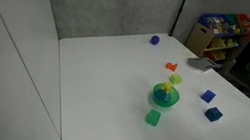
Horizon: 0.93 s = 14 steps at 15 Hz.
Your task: Move the green toy animal from the bowl to the table
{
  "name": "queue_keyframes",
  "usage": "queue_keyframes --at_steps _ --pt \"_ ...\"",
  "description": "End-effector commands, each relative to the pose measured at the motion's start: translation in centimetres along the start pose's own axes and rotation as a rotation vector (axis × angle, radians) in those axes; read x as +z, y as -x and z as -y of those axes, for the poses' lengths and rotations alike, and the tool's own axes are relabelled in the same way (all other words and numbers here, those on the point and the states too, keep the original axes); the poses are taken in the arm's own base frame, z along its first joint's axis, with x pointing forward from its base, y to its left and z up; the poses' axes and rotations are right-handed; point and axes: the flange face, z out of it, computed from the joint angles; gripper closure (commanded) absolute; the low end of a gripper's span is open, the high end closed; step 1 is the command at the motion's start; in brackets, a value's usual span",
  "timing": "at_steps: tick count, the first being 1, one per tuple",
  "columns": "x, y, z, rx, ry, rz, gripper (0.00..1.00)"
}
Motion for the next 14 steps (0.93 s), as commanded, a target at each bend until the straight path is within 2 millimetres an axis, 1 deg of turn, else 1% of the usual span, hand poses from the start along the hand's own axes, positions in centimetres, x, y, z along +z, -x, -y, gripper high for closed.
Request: queue_keyframes --at_steps 1,5,7,10,14 --pt "-0.1 0.0 0.0 0.000 0.000 0.000 0.00" --pt "-0.1 0.0 0.0 0.000 0.000 0.000 0.00" --pt "-0.1 -0.8 0.0 0.010 -0.004 -0.014 0.00" --pt "0.2 -2.3 0.1 0.016 -0.011 -0.040 0.00" --pt "1.2 -5.7 0.3 0.040 -0.017 -0.092 0.00"
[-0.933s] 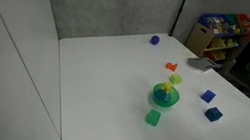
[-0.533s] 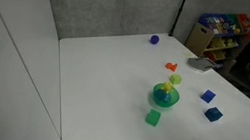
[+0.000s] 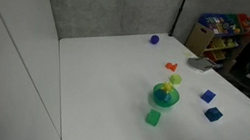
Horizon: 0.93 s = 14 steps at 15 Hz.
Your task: Move the green toy animal from the bowl to the table
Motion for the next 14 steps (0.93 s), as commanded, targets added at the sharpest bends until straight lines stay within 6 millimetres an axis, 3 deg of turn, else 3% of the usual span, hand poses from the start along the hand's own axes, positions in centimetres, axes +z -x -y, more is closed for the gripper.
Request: queue_keyframes --at_steps 1,8,14 --pt "0.7 -3.8 0.2 0.044 -0.010 -0.029 0.00" --pt "4.3 -10.9 -0.4 0.175 -0.018 -0.072 0.00" --pt "10.5 -15.3 -0.9 0.312 -0.039 -0.062 0.00"
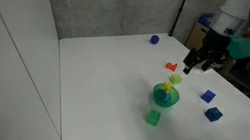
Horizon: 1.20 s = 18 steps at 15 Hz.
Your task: Move the green toy animal from the bowl to the table
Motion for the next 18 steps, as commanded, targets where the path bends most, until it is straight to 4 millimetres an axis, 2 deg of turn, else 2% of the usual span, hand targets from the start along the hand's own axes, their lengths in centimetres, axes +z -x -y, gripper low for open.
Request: queue_keyframes --at_steps 1,9,18 --pt "3.3 -3.1 0.1 0.086 -0.003 -0.008 0.00" --pt "11.6 -6.9 -0.8 0.234 -0.030 -0.041 0.00" --pt "19.5 -8.1 -0.3 0.303 -0.045 -0.022 0.00"
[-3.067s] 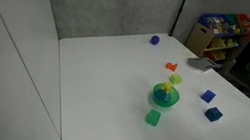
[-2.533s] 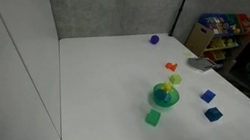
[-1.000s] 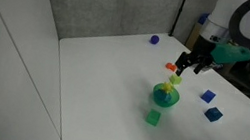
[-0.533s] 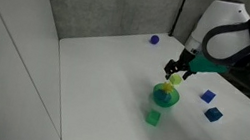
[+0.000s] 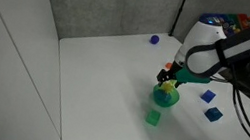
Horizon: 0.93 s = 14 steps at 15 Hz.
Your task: Move the green toy animal from the bowl to the table
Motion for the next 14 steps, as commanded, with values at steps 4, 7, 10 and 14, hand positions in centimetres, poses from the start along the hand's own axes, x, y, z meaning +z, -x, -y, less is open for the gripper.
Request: queue_keyframes --at_steps 4,7,10,14 --pt "3.7 -1.1 0.8 0.028 -0.004 -0.011 0.00" --pt "4.9 -1.0 1.0 0.015 0.011 -0.014 0.00" --pt "5.7 -0.8 1.1 0.001 0.026 -0.021 0.00" --pt "6.3 -0.5 1.1 -0.011 0.052 -0.021 0.44"
